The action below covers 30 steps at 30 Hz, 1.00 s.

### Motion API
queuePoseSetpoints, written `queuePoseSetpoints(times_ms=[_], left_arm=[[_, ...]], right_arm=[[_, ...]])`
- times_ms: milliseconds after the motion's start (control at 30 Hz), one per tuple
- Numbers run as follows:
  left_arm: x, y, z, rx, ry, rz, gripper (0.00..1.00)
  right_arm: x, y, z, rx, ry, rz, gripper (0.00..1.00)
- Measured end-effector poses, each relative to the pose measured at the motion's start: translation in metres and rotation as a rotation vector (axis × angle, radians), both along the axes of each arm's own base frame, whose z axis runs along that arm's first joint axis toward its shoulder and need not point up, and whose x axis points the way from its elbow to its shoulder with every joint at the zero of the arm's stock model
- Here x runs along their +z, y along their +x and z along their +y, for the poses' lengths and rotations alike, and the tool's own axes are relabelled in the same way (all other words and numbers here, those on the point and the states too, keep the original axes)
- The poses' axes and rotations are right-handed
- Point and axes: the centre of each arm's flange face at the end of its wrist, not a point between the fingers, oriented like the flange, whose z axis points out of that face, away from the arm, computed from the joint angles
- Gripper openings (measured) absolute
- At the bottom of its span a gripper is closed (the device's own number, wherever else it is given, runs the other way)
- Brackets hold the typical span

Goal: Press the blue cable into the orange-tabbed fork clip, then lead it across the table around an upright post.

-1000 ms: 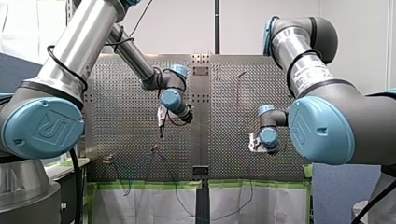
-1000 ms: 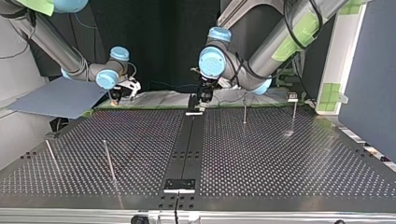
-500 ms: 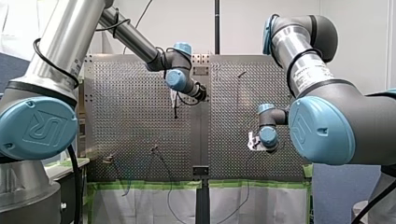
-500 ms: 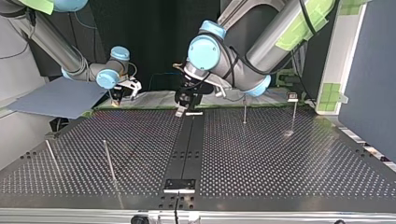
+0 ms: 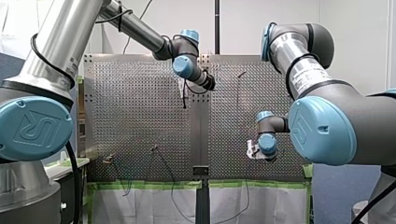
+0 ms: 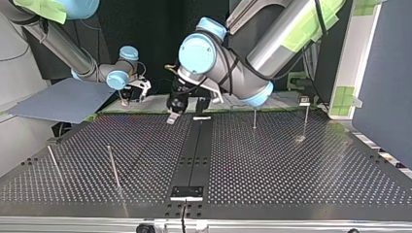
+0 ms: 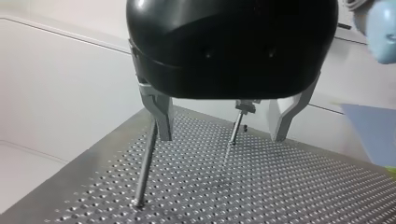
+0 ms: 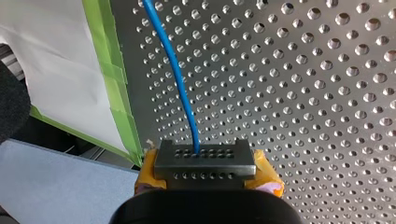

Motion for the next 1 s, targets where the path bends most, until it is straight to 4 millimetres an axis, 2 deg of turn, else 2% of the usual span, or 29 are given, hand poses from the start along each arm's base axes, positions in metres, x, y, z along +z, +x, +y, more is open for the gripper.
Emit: queuePoseSetpoints(times_ms=[300,733,1000], left_arm=[[0.029,0.004,-0.005,-0.004,-0.014,0.009,1.0],[0.076,0.011,-0.025,-0.099,-0.108,-0.031,1.0],[0.07,0.02,-0.044,-0.112,-0.099,-0.015,1.0]], right_arm=[[0.0,0.004,0.002,0.008,0.002,0.0,0.02],[0.0,0.01,0.005,0.019,0.002,0.001,0.02],[0.0,0.012,0.006,0.023,0.003,0.001,0.02]])
